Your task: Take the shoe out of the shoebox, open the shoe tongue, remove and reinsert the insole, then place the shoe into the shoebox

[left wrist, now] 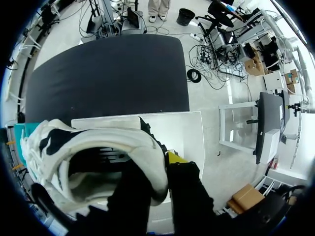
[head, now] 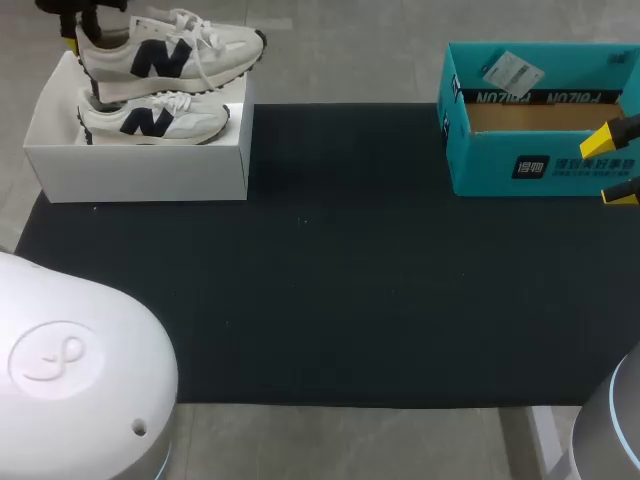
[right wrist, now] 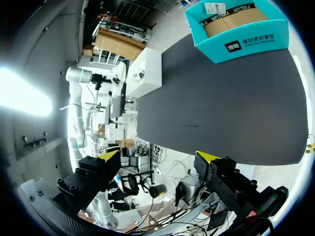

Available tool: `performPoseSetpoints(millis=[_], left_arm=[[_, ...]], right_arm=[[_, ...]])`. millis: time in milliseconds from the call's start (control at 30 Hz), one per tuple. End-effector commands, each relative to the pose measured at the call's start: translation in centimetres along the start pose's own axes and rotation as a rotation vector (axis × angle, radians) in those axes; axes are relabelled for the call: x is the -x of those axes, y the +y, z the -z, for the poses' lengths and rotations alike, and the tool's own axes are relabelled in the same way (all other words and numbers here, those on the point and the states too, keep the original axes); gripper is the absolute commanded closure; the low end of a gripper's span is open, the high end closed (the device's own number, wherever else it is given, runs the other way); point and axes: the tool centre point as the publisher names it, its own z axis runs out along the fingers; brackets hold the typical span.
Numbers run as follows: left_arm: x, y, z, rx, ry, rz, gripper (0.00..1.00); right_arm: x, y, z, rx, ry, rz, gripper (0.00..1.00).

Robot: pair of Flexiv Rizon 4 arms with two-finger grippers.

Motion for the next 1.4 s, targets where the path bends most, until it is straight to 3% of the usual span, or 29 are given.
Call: performPoseSetpoints(millis=[33,367,567,867,1233,1400], left_arm=[[1.9,-5.0,1.0,0.060,0.075,-0.002,1.00],[6.9,-9.4,2.4,0.138,0.126,-0.014,1.00],[10.6,-11.6,1.3,0.200,0.131,0.012,1.00],[15.1,-15.3,-0.3,0.198,0.095,-0.005,1.00],[22.8,-19.8,-1.3,0.214,0.086,-0.092,1.00],[24.1,-21.0,-0.4,0.215,0.068,-0.133,1.00]], right_arm=[[0.0,0.0,-0.1,0.001,-0.002,-0.001,0.00],[0.0,0.0,-0.1,0.001,-0.002,-0.001,0.00],[0.0,0.0,-0.1,0.001,-0.002,-0.001,0.00],[0.0,0.0,-0.1,0.001,-0.002,-0.001,0.00],[0.0,0.0,-0.1,0.001,-0.002,-0.001,0.00],[0.0,0.0,-0.1,0.001,-0.002,-0.001,0.00]])
